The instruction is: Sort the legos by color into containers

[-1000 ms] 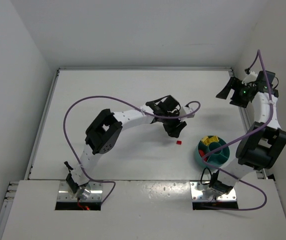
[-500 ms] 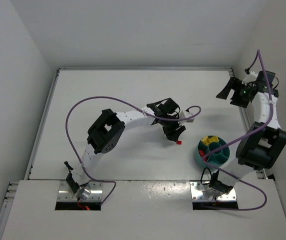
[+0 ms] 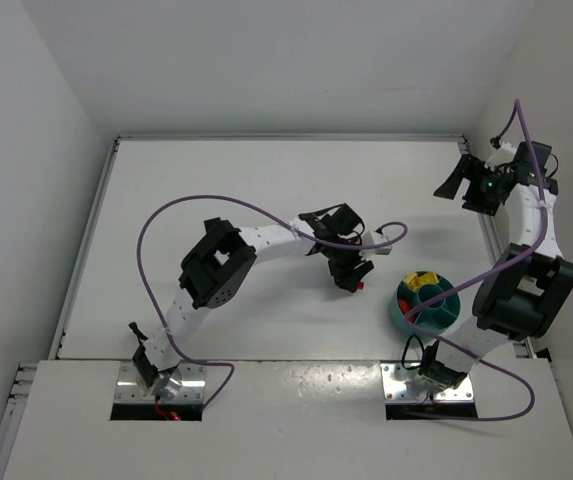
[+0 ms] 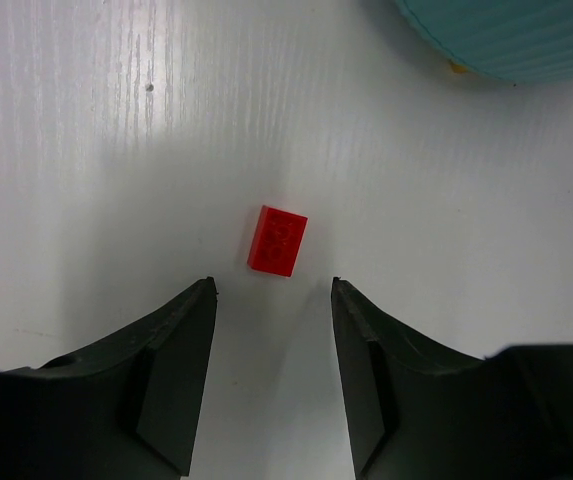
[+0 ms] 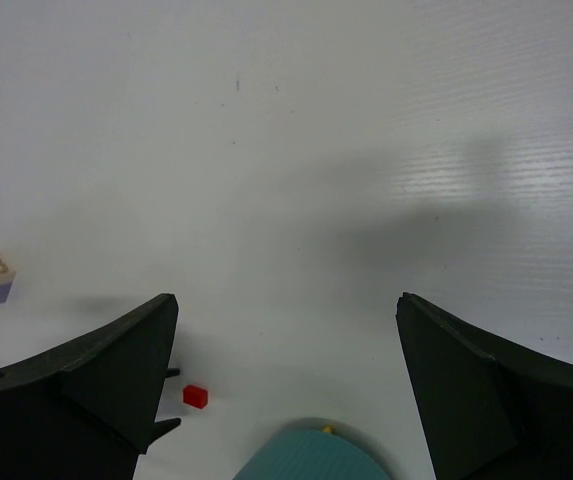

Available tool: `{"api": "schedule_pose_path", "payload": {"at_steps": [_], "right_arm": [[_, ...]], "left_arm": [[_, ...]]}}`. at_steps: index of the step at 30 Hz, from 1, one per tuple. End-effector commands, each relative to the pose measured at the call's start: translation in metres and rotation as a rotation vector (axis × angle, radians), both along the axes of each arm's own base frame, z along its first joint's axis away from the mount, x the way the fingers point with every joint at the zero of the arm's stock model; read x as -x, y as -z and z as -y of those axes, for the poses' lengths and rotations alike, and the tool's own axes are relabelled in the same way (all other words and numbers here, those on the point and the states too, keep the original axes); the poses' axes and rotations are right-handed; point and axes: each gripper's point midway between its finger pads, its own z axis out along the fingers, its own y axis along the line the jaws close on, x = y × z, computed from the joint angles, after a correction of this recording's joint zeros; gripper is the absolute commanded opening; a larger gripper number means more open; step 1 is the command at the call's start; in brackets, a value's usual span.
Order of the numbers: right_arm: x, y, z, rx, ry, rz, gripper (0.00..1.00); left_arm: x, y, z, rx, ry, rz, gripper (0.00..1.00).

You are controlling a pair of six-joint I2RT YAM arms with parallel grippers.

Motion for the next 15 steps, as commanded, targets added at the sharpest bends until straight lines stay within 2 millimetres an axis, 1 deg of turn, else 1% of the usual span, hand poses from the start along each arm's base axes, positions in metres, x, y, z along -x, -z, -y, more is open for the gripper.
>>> {"api": "schedule_pose_path", "payload": {"at_steps": [1, 2, 3, 5, 6, 7, 8, 9, 10, 11, 12, 15], "right_arm": [[-0.011, -0.014, 0.007, 0.036, -0.003, 0.056, 0.91], [-0.011, -0.014, 0.008, 0.043, -0.010, 0.057, 0.91], [-0.011, -0.014, 0.008, 0.043, -0.010, 0.058, 0.91], [-0.011, -0.014, 0.008, 0.043, -0.010, 0.058, 0.91], [-0.011, -0.014, 0.008, 0.043, -0.010, 0.058, 0.91], [-0.011, -0.014, 0.008, 0.043, -0.010, 0.058, 0.91], [-0.011, -0.014, 0.008, 0.043, -0.010, 0.058, 0.91], [-0.011, -0.014, 0.008, 0.043, -0.010, 0.058, 0.91], [-0.009, -0.011, 0.007, 0.039, -0.010, 0.049, 0.91], [-0.009, -0.011, 0.007, 0.039, -0.010, 0.049, 0.91], [-0.009, -0.011, 0.007, 0.039, -0.010, 0.049, 0.91], [-0.009, -0.010, 0.009, 0.051, -0.010, 0.048, 0.91]], "left_arm": [[0.011, 0.006, 0.013, 0.016, 0.052, -0.005, 0.55], [0.011, 0.006, 0.013, 0.016, 0.052, -0.005, 0.55], [0.015, 0.007, 0.018, 0.016, 0.055, -0.012, 0.55], [0.015, 0.007, 0.018, 0.014, 0.047, -0.019, 0.54], [0.020, 0.007, 0.020, 0.014, 0.056, -0.019, 0.54], [0.019, 0.012, 0.019, 0.002, 0.051, -0.019, 0.54], [0.018, 0.012, 0.020, 0.010, 0.051, -0.013, 0.53], [0.021, 0.012, 0.022, 0.005, 0.056, -0.007, 0.53], [0.021, 0.012, 0.022, 0.005, 0.056, -0.007, 0.51], [0.020, 0.018, 0.021, -0.008, 0.051, -0.007, 0.51], [0.020, 0.018, 0.021, -0.008, 0.051, -0.007, 0.48], [0.018, 0.019, 0.020, -0.014, 0.045, 0.000, 0.45]]}}
